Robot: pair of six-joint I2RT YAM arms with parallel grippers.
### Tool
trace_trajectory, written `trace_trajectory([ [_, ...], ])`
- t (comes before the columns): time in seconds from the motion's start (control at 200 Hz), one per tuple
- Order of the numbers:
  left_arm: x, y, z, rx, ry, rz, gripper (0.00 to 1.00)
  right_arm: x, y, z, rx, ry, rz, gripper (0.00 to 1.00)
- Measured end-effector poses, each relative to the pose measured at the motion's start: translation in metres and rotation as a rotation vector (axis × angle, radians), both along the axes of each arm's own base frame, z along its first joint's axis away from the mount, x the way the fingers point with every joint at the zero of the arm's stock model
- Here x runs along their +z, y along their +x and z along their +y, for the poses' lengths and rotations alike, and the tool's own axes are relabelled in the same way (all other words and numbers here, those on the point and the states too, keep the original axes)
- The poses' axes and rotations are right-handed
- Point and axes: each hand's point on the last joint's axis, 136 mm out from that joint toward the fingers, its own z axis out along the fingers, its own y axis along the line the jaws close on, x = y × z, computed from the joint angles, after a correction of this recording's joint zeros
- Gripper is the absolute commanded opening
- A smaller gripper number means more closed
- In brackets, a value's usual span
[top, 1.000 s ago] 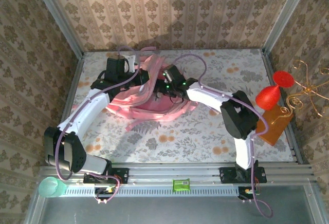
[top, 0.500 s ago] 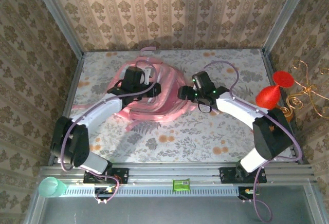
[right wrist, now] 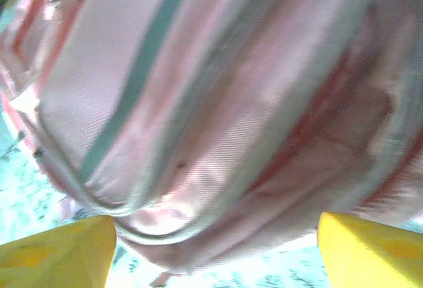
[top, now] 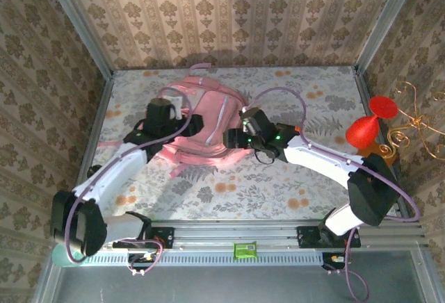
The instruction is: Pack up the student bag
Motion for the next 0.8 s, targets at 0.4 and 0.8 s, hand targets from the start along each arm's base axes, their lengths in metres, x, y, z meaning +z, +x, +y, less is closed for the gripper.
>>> trace_trajectory([
  [0.4,-0.100,-0.025,0.095,0.317,-0.047,0.314,0.59,-0.065,0.020,0.004,-0.043,-0.088,0.093,0.60],
  [0.8,-0.118,-0.012,0.074,0.268,-0.132,0.365,0.51,-0.065,0.038,-0.010,-0.079,-0.089,0.079,0.56],
])
